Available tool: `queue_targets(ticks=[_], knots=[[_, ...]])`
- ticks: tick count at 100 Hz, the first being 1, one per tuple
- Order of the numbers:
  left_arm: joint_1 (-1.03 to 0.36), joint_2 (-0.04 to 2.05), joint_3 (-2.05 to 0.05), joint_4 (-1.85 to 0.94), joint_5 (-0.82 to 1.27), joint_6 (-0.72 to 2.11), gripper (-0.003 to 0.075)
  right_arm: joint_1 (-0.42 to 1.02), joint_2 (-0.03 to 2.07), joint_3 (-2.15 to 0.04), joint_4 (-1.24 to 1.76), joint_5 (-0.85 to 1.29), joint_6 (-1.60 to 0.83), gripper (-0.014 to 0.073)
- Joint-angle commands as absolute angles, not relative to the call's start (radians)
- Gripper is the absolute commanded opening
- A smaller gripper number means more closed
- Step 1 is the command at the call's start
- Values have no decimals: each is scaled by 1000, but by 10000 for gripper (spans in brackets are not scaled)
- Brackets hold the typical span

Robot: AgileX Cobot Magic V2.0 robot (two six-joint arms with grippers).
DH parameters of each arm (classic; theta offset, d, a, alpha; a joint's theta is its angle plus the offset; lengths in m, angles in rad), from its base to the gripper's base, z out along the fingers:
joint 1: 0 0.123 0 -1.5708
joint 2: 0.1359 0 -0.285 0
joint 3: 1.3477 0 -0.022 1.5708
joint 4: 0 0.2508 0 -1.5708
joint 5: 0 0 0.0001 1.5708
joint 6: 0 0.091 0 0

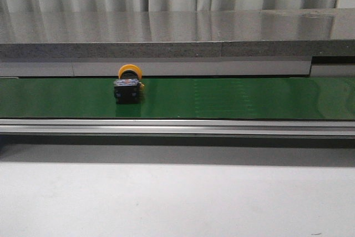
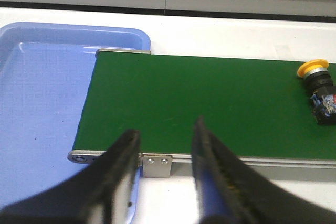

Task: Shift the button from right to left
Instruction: 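Lower the left gripper onto the button and grasp it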

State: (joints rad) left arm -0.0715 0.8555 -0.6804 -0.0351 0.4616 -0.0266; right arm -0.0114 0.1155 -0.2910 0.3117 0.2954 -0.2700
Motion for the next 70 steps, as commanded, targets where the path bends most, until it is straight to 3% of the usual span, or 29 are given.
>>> queue_targets(ticks=[1,10,28,70], knots=[[-73,947,-768,-59,382,-30,592,-11,127,-317,318,222,-276,-59],[-73,1045,-834,-108,402,-30,686,-11,127,-317,318,222,-276,-59],[-114,1254,-1016,-132,526,-30,635,-11,127,-317,318,222,-276,-59],[-256,1619,-1366,-185,841,-30,634,-11,127,-317,318,222,-276,-59]])
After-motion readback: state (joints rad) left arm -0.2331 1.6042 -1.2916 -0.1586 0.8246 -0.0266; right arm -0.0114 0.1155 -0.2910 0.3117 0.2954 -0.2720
